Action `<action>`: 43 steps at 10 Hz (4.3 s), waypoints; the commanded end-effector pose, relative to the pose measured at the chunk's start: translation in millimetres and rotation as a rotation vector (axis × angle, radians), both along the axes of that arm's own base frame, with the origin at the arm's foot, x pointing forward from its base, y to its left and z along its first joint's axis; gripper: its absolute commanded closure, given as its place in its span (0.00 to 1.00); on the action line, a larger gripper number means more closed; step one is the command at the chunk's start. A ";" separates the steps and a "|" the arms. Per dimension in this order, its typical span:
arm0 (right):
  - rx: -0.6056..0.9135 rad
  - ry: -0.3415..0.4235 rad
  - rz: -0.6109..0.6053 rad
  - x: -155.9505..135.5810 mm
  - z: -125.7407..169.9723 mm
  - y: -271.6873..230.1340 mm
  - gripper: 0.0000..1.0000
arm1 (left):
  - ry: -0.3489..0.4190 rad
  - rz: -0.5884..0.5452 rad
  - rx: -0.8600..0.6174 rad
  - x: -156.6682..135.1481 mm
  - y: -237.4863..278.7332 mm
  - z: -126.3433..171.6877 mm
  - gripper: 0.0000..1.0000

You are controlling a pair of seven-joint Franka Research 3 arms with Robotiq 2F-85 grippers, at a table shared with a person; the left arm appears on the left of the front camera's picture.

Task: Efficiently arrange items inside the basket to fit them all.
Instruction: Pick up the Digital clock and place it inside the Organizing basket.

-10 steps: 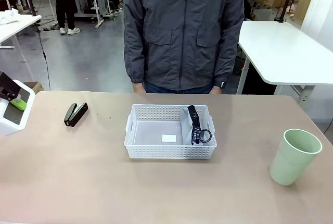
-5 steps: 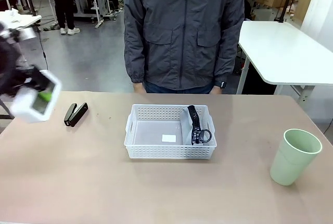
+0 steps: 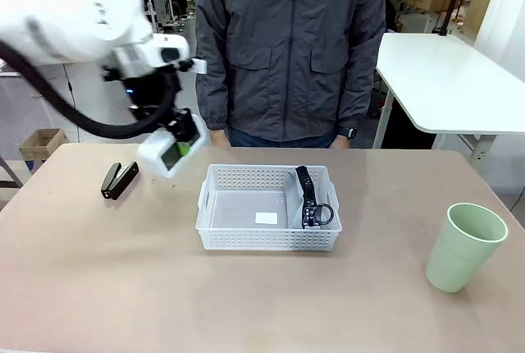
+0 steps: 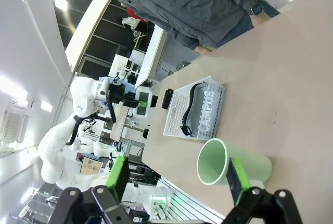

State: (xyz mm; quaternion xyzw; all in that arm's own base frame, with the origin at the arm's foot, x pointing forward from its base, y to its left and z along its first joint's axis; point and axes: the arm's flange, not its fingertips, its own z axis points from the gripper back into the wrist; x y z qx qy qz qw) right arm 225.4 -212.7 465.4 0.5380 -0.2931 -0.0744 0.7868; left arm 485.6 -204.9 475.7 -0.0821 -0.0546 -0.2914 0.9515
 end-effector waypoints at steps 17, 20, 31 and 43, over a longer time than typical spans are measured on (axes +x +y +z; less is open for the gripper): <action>0.002 -0.036 0.000 1.5 1.4 -1.2 0.00 | 0.131 -0.401 0.076 -20.4 -145.3 -141.1 0.49; 0.002 -0.036 0.000 1.5 1.4 -1.2 0.00 | 0.130 -0.401 0.079 -20.7 -144.7 -141.8 0.49; 0.002 -0.036 0.000 1.5 1.4 -1.2 0.00 | -0.045 -0.079 -0.480 -26.5 7.3 35.7 0.00; 0.002 -0.036 0.000 1.5 1.4 -1.2 0.00 | 0.150 0.476 -1.194 -158.9 357.5 -49.8 0.00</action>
